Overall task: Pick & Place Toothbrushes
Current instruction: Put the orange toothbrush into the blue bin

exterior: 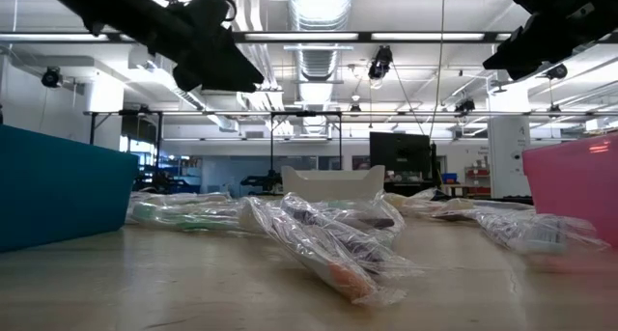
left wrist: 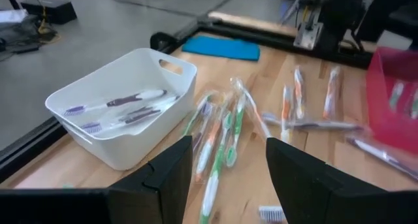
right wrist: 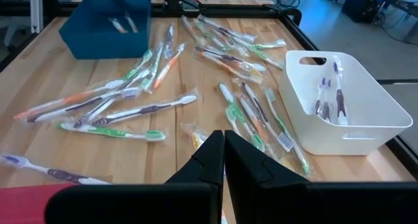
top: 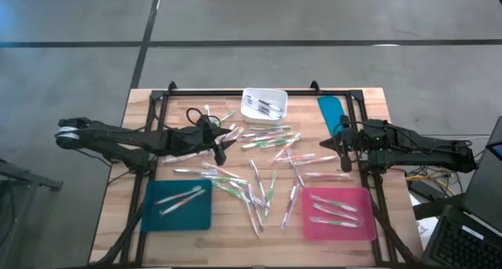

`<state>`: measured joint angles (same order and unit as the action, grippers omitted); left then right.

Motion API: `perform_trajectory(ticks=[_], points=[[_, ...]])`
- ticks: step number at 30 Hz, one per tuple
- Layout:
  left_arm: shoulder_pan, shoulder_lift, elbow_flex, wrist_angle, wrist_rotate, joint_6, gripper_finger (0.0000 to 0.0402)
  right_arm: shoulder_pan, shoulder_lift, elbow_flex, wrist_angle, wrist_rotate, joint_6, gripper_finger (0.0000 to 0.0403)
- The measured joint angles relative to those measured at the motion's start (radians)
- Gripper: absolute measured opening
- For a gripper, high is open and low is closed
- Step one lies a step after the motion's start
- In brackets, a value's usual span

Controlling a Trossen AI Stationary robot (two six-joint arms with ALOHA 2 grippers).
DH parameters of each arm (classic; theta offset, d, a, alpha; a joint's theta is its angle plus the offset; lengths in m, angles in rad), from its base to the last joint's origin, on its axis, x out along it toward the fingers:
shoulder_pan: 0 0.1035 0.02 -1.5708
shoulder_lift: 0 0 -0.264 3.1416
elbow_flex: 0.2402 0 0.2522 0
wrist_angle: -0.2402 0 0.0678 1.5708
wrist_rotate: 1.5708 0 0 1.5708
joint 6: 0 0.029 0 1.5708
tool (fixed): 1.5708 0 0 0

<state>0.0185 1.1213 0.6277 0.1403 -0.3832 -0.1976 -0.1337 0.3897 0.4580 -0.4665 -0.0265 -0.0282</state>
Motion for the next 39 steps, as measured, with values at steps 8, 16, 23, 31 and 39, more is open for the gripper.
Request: perform_trajectory(ticks=[8, 16, 23, 31, 39], points=[[0.0, 0.0, 0.189, -0.388, -0.017, -0.05, 0.02, 0.0, 0.0, 0.0, 0.0, 0.0, 0.001, 0.0008], [0.011, 0.001, 0.27, -0.526, -0.1, -0.146, 0.0199, 0.0, 0.0, 0.0, 0.0, 0.0, -0.001, 0.0008], [0.039, 0.001, 0.285, -0.542, -0.011, -0.153, 0.0199, 0.0, 0.0, 0.0, 0.0, 0.0, 0.001, 0.0008], [0.026, 0.071, 0.286, -0.545, 0.161, -0.062, 0.0199, 0.0, 0.0, 0.0, 0.0, 0.0, -0.001, 0.0008], [0.025, 0.251, 0.35, -0.653, 0.271, 0.062, 0.0199, 0.0, 0.0, 0.0, 0.0, 0.0, 0.001, 0.0008]])
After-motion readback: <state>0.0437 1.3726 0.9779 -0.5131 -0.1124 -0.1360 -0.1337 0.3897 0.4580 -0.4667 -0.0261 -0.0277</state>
